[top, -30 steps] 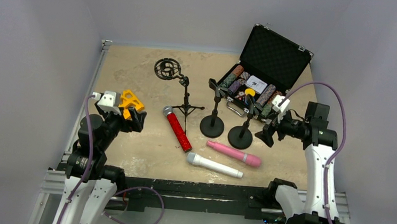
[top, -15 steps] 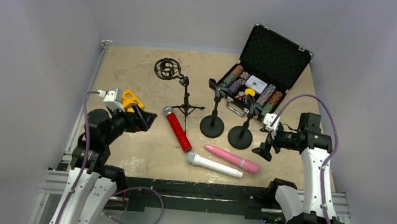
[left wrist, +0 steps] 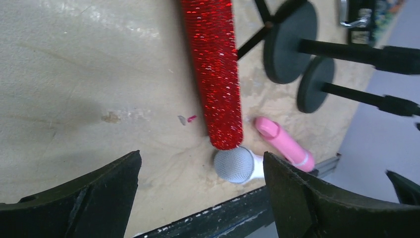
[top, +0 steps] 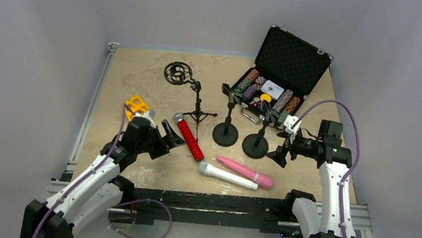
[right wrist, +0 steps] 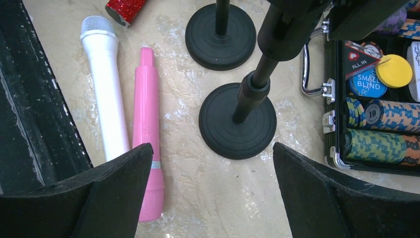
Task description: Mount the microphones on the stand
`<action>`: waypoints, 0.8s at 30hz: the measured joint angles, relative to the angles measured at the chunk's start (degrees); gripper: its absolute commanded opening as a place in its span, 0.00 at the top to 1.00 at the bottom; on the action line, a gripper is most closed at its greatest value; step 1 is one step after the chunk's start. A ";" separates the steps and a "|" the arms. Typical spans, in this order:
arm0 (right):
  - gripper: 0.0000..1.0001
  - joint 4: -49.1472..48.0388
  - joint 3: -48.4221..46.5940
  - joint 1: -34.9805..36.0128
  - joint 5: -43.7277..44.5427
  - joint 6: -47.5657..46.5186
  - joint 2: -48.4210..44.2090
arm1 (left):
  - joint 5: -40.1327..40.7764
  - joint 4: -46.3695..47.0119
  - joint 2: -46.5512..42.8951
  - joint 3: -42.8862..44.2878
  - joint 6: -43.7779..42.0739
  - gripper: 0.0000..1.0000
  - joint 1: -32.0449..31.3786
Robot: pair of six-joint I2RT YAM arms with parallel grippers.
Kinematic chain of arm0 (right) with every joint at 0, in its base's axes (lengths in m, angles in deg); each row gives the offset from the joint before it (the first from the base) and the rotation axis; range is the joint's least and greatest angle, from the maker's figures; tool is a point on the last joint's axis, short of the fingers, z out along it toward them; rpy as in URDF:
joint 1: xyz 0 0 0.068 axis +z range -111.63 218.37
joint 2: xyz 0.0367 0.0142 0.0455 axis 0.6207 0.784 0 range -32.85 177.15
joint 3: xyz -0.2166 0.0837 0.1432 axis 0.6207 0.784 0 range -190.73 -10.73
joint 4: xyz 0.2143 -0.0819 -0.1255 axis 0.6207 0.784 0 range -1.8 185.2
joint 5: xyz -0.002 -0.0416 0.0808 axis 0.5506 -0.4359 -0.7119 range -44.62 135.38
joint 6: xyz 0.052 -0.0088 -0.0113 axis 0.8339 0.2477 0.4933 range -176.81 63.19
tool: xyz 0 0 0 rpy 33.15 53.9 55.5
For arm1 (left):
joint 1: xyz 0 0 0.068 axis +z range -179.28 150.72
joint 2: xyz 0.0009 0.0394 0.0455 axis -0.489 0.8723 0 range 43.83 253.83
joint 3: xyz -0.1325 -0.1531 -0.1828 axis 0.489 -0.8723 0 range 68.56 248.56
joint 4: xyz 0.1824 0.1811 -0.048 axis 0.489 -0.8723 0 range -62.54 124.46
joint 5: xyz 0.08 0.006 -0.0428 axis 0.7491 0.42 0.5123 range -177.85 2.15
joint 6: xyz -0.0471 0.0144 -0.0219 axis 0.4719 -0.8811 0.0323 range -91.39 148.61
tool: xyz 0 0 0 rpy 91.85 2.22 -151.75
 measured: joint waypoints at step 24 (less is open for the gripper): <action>0.07 -0.81 0.00 0.00 -0.13 1.60 1.46 | 16.46 -2.95 37.05 18.53 11.74 0.33 -14.99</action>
